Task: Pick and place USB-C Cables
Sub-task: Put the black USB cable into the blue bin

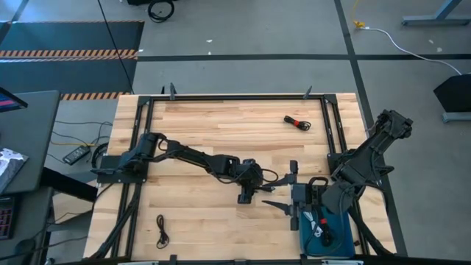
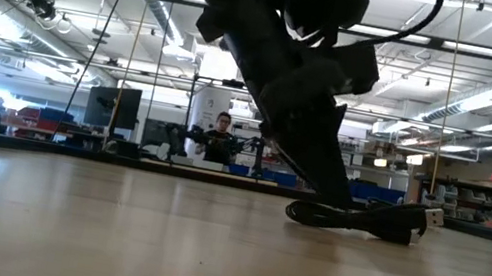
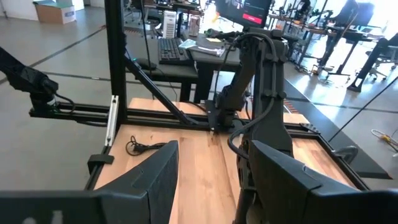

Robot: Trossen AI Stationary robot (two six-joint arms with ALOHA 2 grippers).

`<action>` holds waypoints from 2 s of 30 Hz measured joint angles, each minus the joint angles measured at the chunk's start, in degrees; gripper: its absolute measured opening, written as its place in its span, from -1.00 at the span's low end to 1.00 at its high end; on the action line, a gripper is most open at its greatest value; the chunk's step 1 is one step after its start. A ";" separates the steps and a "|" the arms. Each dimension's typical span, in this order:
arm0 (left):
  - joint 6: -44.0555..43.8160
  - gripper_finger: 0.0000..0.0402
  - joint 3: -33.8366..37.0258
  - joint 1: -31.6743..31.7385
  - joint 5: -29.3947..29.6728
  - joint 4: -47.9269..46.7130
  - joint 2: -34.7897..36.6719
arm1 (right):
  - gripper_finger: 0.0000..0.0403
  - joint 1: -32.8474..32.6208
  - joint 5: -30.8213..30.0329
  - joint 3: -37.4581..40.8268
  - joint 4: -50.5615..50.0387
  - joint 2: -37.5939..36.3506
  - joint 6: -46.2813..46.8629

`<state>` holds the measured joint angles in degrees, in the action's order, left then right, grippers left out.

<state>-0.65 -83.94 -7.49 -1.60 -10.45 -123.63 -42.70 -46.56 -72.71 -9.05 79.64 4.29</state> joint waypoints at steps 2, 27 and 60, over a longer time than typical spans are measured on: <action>-0.02 0.07 0.00 0.08 0.15 -0.67 -0.04 | 0.00 0.02 -0.03 0.00 0.01 0.00 0.00; -1.59 -0.04 -0.27 0.61 1.60 -1.60 -2.51 | 0.00 0.02 -3.03 0.00 -0.80 -0.02 -1.36; -0.04 -0.84 0.04 -4.15 16.91 -9.48 16.32 | 0.00 0.96 -1.07 -0.02 -30.68 -0.02 20.02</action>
<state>-0.69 -83.90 -11.64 15.30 -19.93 -107.31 -41.74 -47.62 -72.73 -39.73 79.61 24.31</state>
